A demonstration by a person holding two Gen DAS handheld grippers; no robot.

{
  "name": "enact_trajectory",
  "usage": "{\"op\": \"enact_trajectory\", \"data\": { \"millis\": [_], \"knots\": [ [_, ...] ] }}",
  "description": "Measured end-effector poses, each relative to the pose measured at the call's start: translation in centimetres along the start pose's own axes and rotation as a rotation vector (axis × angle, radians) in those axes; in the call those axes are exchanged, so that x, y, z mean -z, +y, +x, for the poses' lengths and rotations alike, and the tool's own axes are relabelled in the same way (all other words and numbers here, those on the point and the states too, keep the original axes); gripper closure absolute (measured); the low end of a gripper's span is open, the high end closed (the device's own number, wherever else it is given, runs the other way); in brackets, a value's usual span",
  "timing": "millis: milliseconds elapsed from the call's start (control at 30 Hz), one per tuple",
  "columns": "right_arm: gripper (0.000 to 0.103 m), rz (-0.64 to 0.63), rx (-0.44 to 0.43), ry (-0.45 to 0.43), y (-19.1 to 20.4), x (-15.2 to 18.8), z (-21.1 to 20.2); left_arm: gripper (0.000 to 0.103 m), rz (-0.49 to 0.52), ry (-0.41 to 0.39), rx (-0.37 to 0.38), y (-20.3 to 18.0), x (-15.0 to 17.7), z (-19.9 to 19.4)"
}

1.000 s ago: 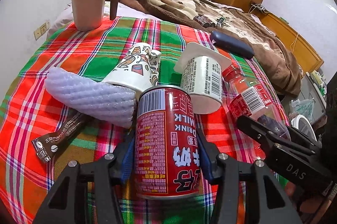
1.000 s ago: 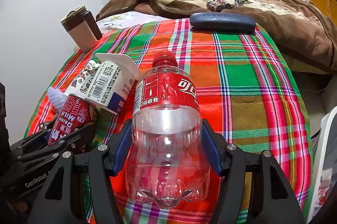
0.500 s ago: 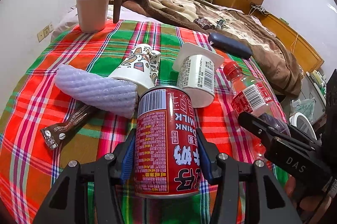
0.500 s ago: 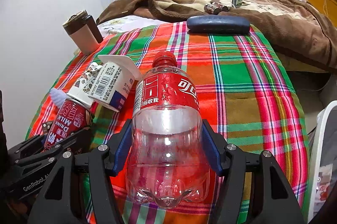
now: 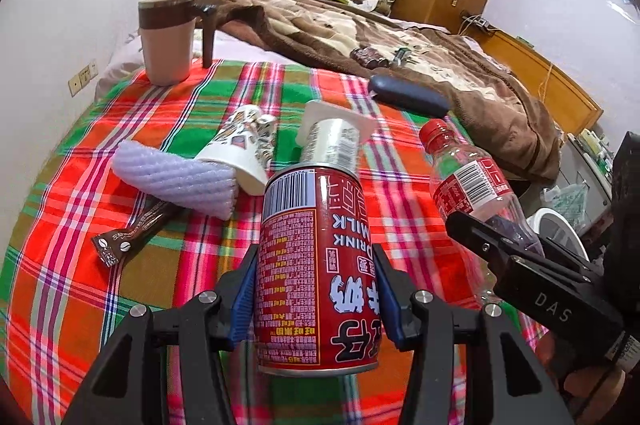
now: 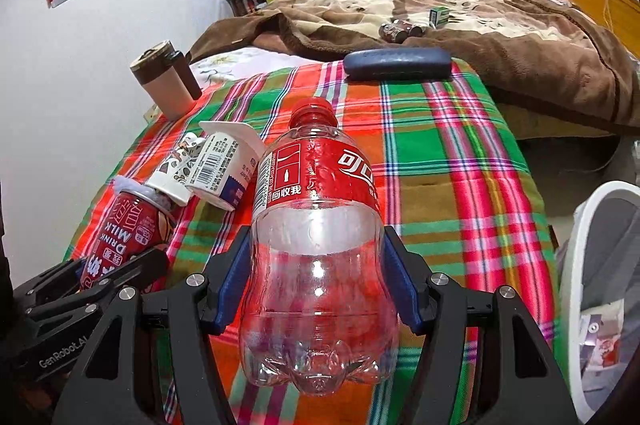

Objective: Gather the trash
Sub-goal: 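Lift and carry the can and bottle with both tools over the bin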

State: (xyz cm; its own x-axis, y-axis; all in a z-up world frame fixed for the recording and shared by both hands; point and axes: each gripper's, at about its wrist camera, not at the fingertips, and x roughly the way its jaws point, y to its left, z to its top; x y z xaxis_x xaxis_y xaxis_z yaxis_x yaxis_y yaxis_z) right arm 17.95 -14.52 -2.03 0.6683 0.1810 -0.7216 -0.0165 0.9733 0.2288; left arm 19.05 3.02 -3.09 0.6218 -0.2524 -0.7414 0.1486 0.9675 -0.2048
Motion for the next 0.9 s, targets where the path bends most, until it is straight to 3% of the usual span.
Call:
{"op": "enact_trajectory", "data": {
  "millis": [367,900],
  "knots": [
    [0.039,0.038,0.032,-0.046,-2.9,0.6,-3.3,0.051,0.063,-0.033,0.037,-4.4,0.1,-2.0],
    [0.039,0.131,0.128,-0.114,-9.1,2.1,-8.5,0.051,0.199,-0.055,0.127,-13.6,0.9,-3.0]
  ]
}}
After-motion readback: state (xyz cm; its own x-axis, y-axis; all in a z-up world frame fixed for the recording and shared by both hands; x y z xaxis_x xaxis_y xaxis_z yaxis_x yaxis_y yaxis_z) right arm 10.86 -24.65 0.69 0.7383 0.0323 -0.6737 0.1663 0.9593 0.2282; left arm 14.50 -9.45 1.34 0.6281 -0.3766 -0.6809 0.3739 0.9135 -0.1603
